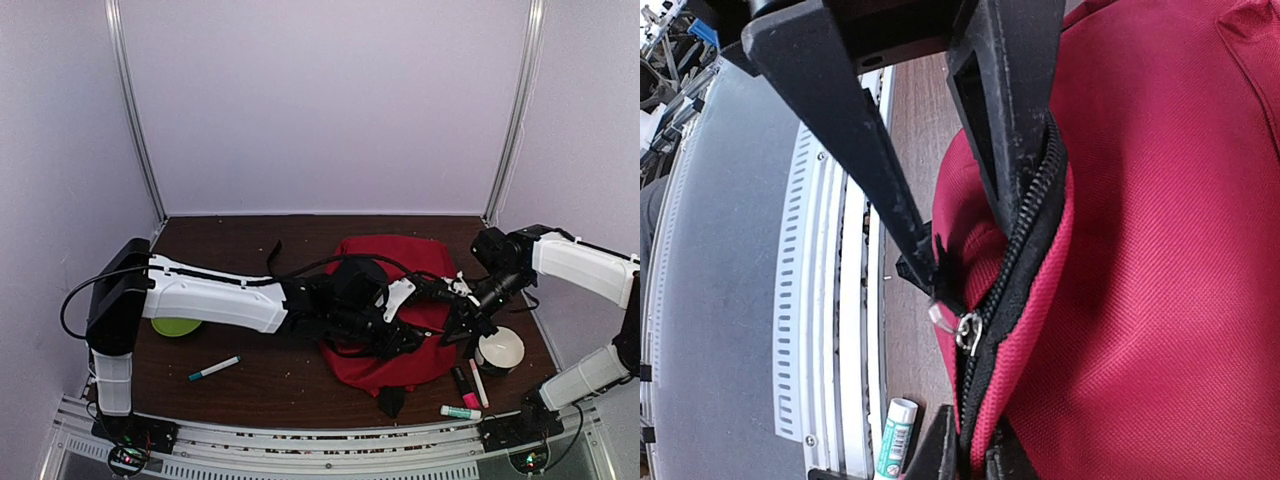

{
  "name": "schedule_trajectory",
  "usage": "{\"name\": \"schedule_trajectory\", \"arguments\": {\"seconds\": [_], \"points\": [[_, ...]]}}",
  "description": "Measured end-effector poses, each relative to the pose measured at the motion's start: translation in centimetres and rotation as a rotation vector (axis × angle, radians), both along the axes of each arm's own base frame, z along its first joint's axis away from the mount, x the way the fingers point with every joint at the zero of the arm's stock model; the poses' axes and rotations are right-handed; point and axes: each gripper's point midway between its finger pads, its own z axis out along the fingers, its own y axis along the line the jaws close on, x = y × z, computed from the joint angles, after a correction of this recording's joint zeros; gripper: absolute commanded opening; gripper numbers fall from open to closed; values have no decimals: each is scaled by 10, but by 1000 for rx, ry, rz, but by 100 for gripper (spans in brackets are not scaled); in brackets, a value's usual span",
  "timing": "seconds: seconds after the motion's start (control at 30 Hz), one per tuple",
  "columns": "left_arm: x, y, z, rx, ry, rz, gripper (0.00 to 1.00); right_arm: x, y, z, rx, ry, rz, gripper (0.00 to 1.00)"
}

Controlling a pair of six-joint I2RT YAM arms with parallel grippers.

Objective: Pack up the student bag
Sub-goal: Pick up the largest pocket of the bag from the student bag.

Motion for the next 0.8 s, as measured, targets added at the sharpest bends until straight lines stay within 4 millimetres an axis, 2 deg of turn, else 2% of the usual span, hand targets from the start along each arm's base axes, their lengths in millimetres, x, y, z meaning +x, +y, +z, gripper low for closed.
{"name": "schedule_trajectory", "arguments": {"seconds": [0.1, 0.2, 0.3, 0.5, 0.8], "points": [[3, -2, 5, 19, -12, 13, 27, 1, -1, 2, 4, 3, -4, 10], [7, -9, 16, 16, -31, 19, 35, 2, -1, 3, 8, 4, -7, 10], [4, -15, 19, 8, -52, -2, 38, 2, 0, 4, 9, 4, -5, 10], [-6, -18, 23, 8, -76, -34, 39, 2, -1, 3, 7, 8, -7, 10], [0, -16, 20, 73, -98, 15, 37, 3, -3, 3, 7, 15, -21, 10]]}}
